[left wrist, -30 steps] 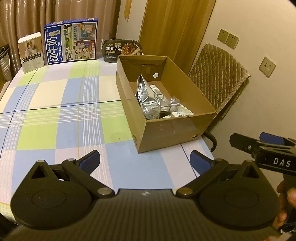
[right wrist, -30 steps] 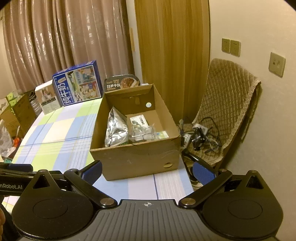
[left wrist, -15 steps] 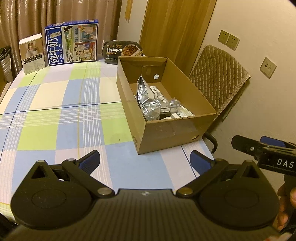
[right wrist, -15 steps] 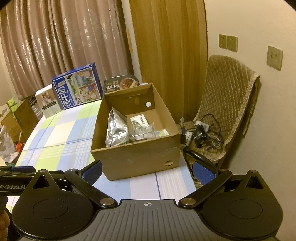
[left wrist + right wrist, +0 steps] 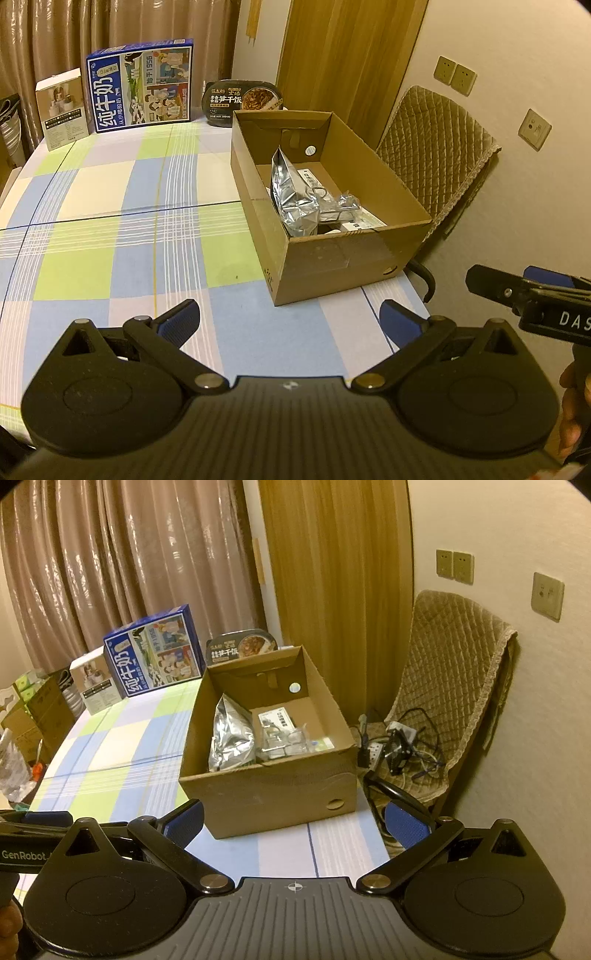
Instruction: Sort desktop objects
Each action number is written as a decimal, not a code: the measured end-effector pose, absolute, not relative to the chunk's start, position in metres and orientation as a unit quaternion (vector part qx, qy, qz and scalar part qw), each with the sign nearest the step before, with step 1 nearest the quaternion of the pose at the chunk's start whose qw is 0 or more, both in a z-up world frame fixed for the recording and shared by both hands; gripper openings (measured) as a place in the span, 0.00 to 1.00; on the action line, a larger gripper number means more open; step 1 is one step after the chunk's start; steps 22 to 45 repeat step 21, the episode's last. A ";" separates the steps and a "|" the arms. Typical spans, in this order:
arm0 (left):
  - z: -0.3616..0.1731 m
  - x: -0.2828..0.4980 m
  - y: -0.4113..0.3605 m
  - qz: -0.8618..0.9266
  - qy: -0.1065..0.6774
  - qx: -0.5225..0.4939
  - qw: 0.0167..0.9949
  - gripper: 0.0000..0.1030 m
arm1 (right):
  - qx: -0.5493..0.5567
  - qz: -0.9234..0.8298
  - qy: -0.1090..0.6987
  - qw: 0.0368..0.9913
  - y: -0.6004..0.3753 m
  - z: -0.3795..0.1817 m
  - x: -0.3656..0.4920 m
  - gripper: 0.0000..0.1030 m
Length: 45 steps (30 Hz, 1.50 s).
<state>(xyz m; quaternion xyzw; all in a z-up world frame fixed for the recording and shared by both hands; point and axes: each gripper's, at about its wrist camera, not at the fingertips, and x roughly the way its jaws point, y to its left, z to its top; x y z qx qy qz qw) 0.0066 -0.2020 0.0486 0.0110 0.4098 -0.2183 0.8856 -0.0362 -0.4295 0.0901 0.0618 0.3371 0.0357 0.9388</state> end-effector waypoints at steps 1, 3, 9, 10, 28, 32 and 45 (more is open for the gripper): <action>0.048 0.006 -0.202 -0.218 0.410 0.011 0.885 0.99 | 0.062 0.036 0.337 0.939 -0.429 0.090 -0.036 0.98; 0.048 0.006 -0.203 -0.220 0.411 0.012 0.885 0.99 | 0.061 0.036 0.337 0.939 -0.429 0.090 -0.036 0.98; 0.045 0.007 -0.205 -0.220 0.414 0.014 0.883 0.99 | 0.064 0.036 0.338 0.938 -0.432 0.089 -0.036 0.98; 0.045 0.008 -0.205 -0.221 0.415 0.014 0.883 0.99 | 0.065 0.036 0.337 0.938 -0.432 0.089 -0.036 0.98; 0.034 0.011 -0.202 -0.232 0.414 0.021 0.880 0.99 | 0.061 0.032 0.342 0.937 -0.430 0.085 -0.037 0.98; 0.034 0.011 -0.202 -0.232 0.414 0.021 0.880 0.99 | 0.061 0.032 0.342 0.937 -0.430 0.085 -0.037 0.98; 0.034 0.011 -0.202 -0.232 0.414 0.021 0.880 0.99 | 0.061 0.032 0.342 0.937 -0.430 0.085 -0.037 0.98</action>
